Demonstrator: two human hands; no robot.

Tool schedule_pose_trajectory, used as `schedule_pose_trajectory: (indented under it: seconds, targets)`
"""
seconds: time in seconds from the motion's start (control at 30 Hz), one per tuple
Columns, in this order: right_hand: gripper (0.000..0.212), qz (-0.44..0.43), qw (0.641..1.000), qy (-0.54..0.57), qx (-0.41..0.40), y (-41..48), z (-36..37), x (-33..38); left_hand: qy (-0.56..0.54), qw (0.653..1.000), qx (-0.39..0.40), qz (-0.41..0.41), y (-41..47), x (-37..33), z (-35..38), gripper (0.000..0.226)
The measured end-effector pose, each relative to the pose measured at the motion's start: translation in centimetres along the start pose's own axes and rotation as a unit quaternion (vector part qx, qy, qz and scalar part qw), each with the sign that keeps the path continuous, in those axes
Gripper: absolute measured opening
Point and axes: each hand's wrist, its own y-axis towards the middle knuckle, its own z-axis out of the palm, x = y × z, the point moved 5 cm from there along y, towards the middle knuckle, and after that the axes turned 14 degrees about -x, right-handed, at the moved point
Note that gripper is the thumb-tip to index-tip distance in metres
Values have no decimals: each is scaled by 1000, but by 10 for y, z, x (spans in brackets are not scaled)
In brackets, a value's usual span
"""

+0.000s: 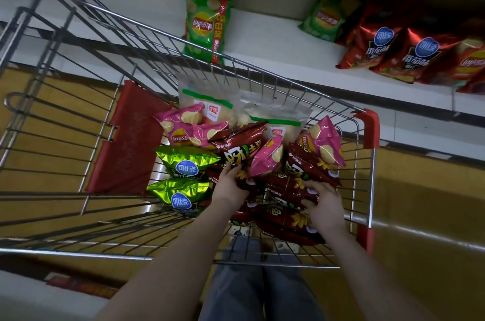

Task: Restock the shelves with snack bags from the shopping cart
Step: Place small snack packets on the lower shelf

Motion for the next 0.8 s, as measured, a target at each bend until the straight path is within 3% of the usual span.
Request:
schedule_pose_trajectory:
  seconds: [0.2,0.5,0.8]
  targets:
    - [41,-40,999,24,-26,-4,-27,13,77,997,14,24,4,1,14,78]
    - [36,-72,991,99,-49,-10,-50,29,193,978,-53,57,1,-3,14,45]
    - [35,-83,977,162,-109,-10,-79,45,185,973,-95,99,-8,-16,-13,31]
